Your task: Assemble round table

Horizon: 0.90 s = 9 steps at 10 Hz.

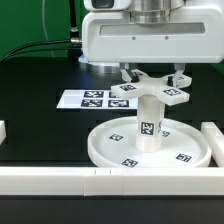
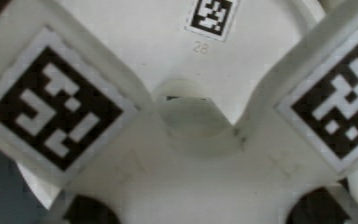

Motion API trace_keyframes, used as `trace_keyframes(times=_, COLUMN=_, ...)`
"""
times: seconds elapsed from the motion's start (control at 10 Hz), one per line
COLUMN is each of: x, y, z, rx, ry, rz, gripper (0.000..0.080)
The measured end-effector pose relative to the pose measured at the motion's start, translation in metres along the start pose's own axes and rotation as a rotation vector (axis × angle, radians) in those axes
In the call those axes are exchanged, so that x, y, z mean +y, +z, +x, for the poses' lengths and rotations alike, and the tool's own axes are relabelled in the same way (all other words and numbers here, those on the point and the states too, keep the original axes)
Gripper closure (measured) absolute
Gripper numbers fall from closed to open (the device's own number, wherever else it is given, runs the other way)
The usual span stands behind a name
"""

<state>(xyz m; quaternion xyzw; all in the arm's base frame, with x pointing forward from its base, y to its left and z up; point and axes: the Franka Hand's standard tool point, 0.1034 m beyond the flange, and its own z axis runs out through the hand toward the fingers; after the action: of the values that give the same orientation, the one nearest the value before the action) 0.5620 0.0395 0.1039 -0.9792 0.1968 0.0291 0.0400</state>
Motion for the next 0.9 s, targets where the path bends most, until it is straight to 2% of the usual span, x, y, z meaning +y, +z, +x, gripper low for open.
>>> trace_keyframes(times=0.2, x=0.0001, y=0.0002, z=0.0, rx=-0.001, ry=0.127, rz=0.002, gripper=0.0354)
trace_keyframes(times=0.3, x=0.0005, y=0.0007, z=0.0004, rx=0.002, ry=0.267, rz=0.015, gripper=0.0354)
trace_keyframes(times=0.5, x=0.0006, y=0.0012, z=0.0018, rx=0.022, ry=0.523, rz=0.071, gripper=0.0354)
trace_keyframes(times=0.9, x=0.0014, y=0.001, z=0.0034, rx=0.011, ry=0.89, rz=0.129, gripper=0.0354)
